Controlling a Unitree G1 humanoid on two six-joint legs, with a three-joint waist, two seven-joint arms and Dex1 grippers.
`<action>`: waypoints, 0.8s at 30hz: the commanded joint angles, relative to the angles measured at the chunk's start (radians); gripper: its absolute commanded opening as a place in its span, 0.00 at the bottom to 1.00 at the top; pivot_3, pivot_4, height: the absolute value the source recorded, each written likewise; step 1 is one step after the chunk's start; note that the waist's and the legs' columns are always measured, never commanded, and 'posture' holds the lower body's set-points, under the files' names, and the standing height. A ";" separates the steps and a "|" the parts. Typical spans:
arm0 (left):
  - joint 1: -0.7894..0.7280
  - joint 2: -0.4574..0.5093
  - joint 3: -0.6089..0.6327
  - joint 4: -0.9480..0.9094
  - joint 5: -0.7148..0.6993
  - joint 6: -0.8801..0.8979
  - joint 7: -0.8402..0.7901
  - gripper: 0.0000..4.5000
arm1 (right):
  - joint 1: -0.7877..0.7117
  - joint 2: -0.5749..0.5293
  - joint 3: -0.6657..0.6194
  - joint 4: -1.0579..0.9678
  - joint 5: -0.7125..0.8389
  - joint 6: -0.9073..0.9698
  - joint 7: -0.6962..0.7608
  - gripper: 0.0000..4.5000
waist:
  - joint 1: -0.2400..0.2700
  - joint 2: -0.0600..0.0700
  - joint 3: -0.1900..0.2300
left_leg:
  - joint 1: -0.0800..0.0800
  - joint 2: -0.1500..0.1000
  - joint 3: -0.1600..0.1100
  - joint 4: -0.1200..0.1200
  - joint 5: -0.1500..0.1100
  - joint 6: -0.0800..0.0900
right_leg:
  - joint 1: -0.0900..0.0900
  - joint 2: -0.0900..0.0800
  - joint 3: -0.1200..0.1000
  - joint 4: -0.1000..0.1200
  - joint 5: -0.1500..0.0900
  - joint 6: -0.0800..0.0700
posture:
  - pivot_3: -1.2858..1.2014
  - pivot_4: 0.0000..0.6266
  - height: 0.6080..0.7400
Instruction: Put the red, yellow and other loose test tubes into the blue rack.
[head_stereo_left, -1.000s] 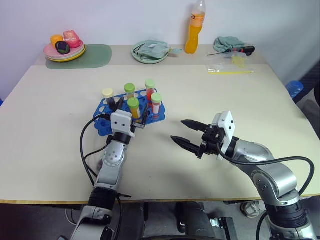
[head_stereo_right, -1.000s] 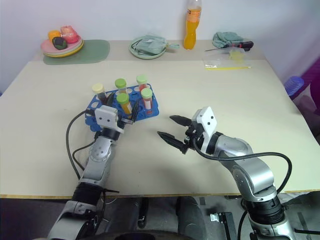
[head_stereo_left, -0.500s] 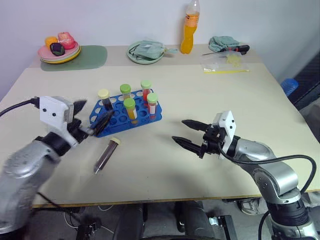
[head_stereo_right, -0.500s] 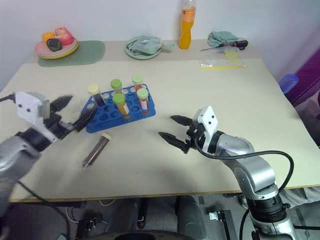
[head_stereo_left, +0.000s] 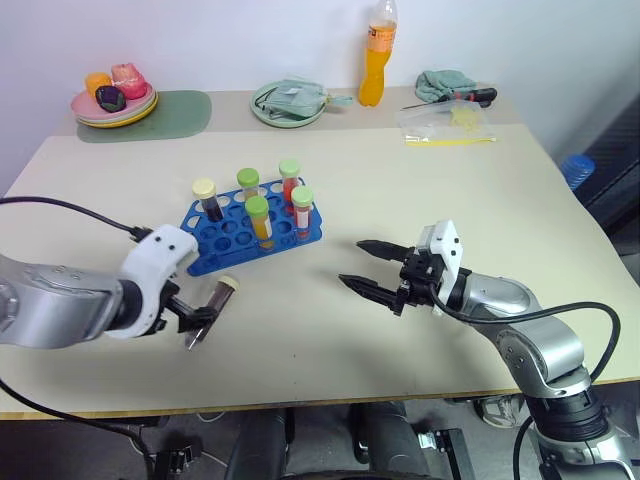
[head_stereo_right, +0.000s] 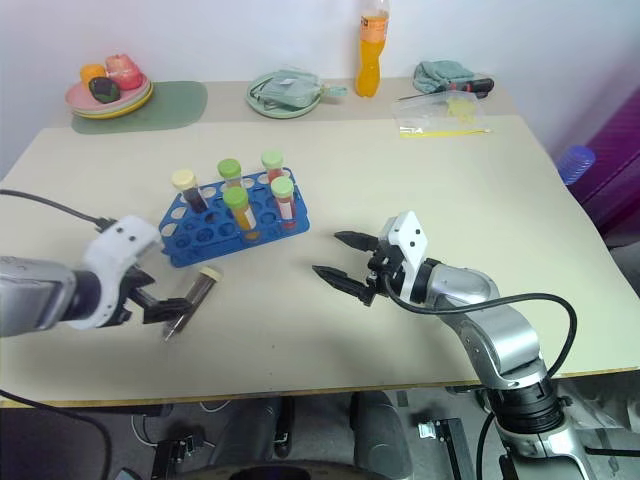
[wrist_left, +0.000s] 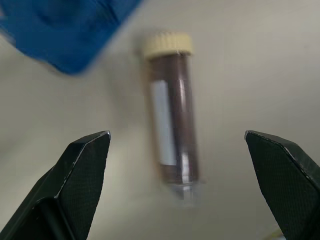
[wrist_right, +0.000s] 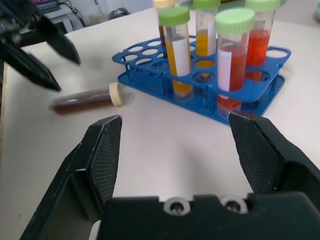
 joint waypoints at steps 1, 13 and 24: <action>-0.072 -0.032 -0.094 0.037 -0.057 -0.054 0.142 0.99 | 0.004 0.011 -0.004 -0.054 -0.002 -0.020 -0.015 0.83 | 0.004 0.000 0.000 | 0.000 0.000 0.000 0.000 0.000 0.000 | 0.000 0.000 0.000 0.000 0.000 0.000 | 0.52 0.24 1.00; -0.227 -0.168 -0.273 0.185 -0.046 -0.008 0.292 0.99 | 0.015 0.023 0.018 -0.066 -0.016 -0.024 -0.031 0.83 | 0.003 0.000 0.000 | 0.000 -0.004 0.001 0.000 0.001 -0.002 | 0.001 0.001 0.000 -0.001 0.000 0.000 | 0.52 0.24 1.00; -0.192 -0.160 -0.207 0.196 -0.032 -0.022 0.306 0.27 | 0.005 0.040 0.007 -0.081 0.007 0.002 -0.055 0.83 | 0.002 -0.001 0.000 | 0.000 -0.003 0.000 0.000 0.001 -0.002 | 0.001 0.000 0.000 0.000 0.000 0.000 | 0.52 0.24 1.00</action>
